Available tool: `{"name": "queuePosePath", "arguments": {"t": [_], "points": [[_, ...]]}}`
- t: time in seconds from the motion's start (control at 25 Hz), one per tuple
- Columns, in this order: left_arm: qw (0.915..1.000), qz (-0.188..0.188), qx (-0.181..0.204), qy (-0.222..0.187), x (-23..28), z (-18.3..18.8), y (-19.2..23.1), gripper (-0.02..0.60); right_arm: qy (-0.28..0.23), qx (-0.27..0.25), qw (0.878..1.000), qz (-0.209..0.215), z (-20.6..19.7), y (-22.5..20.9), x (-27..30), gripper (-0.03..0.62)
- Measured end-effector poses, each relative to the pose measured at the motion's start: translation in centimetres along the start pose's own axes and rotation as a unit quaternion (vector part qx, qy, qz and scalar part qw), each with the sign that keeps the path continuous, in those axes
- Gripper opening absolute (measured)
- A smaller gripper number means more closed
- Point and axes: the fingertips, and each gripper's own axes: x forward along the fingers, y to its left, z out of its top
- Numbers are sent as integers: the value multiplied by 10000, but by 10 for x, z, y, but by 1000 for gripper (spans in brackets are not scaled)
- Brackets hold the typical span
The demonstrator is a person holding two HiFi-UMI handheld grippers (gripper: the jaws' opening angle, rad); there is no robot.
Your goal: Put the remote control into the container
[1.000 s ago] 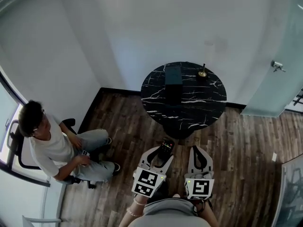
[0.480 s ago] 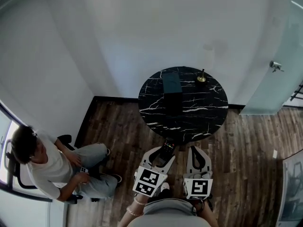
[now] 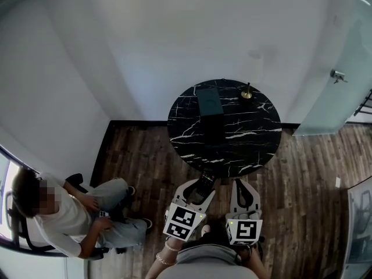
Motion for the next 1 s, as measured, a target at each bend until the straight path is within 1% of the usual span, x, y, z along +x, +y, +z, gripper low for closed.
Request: {"name": "queuePosePath", "arguments": {"t": [0.12, 0.28, 0.48, 0.72, 0.84, 1.0], "points": [[10000, 8, -38, 20, 8, 2, 9, 218, 32, -3, 10000, -6, 0, -2, 13, 12], [9999, 37, -95, 53, 24, 9, 21, 218, 12, -126, 9998, 137, 6, -5, 36, 14], [9998, 109, -155, 49, 50, 25, 37, 218, 36, -74, 9997, 240, 7, -20, 68, 13], [9993, 285, -261, 3, 85, 46, 48, 218, 26, -97, 9989, 467, 9, -42, 104, 14], [9987, 398, -301, 29, 103, 54, 50, 218, 18, -174, 9981, 598, 7, -58, 116, 13], [9972, 608, -414, 101, 124, 59, 53, 218, 59, -91, 9969, 784, 1, -77, 131, 14]]}}
